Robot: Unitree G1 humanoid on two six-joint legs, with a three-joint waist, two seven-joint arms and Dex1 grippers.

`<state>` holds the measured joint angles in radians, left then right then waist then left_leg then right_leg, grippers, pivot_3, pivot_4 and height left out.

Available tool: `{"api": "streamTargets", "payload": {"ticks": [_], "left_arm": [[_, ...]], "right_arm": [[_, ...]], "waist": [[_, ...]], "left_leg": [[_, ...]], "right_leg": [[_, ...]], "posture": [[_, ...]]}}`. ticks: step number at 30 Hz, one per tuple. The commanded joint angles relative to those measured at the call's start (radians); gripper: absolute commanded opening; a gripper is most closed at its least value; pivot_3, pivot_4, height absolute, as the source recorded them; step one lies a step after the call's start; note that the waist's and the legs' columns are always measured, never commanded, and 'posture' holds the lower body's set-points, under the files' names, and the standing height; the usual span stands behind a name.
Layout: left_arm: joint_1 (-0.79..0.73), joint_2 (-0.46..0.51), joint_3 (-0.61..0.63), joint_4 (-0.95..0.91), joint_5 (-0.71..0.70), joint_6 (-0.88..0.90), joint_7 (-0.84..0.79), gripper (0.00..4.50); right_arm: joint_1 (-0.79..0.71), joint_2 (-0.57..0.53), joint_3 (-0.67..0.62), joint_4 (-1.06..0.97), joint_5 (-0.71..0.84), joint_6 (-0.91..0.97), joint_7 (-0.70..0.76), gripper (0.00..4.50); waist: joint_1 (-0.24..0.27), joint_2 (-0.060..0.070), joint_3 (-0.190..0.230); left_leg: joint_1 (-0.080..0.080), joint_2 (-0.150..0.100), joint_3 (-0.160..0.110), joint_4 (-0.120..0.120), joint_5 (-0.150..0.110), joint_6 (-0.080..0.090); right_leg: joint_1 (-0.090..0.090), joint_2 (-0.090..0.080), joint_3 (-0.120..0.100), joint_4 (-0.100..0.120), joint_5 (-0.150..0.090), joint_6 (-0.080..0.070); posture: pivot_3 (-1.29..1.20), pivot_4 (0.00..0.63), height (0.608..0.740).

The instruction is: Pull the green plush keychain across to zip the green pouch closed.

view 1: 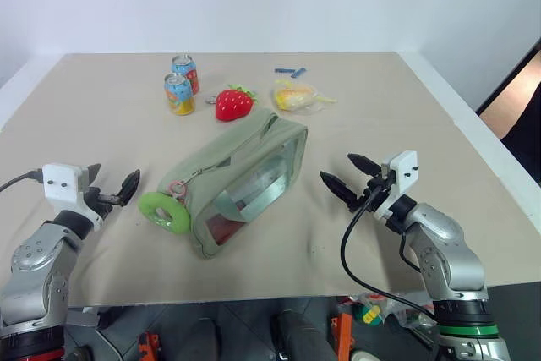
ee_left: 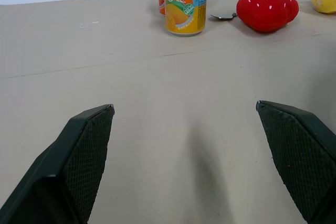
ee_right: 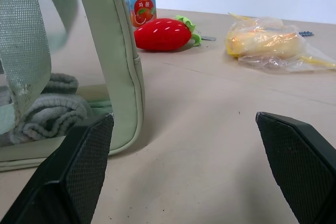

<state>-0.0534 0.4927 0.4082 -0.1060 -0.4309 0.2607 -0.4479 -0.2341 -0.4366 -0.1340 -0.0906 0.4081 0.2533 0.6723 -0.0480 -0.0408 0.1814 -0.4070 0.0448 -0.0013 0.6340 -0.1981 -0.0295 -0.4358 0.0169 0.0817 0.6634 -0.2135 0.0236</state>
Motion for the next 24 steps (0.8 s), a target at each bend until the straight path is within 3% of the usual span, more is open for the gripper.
{"api": "streamTargets", "payload": {"ticks": [1,11,16,24], "left_arm": [[-0.010,0.013,0.013,-0.014,-0.002,-0.019,-0.008,4.50],[-0.022,0.014,0.023,-0.044,-0.093,0.017,-0.069,4.50],[-0.059,0.066,0.054,-0.073,-0.193,0.054,-0.147,4.50],[-0.141,0.351,0.076,-0.212,-0.514,0.329,-0.427,4.50]], "right_arm": [[-0.001,-0.013,-0.012,-0.023,0.002,-0.015,0.006,4.48],[0.003,-0.029,-0.008,-0.030,-0.006,-0.020,0.018,4.48],[-0.027,-0.064,-0.004,-0.018,-0.008,-0.026,0.062,4.48],[-0.271,-0.254,0.008,0.112,0.044,0.013,0.328,4.48]], "waist": [[0.000,0.000,0.000],[0.000,0.000,0.000],[0.000,0.000,0.000],[-0.003,0.001,0.001]], "left_leg": [[0.000,0.000,0.000,0.000,0.000,0.000],[0.000,0.000,0.000,0.000,0.000,0.000],[0.000,0.000,0.000,0.000,0.000,0.000],[0.000,0.000,0.003,0.000,0.000,0.000]], "right_leg": [[0.000,0.000,0.000,0.000,0.000,0.000],[0.000,0.000,0.000,0.000,0.000,0.000],[0.000,0.000,0.000,0.000,0.000,0.000],[-0.001,0.000,0.002,0.000,0.000,0.000]], "posture": [[0.00,0.150,0.740],[0.00,0.150,0.740],[0.00,0.150,0.740],[0.00,0.150,0.740]]}}
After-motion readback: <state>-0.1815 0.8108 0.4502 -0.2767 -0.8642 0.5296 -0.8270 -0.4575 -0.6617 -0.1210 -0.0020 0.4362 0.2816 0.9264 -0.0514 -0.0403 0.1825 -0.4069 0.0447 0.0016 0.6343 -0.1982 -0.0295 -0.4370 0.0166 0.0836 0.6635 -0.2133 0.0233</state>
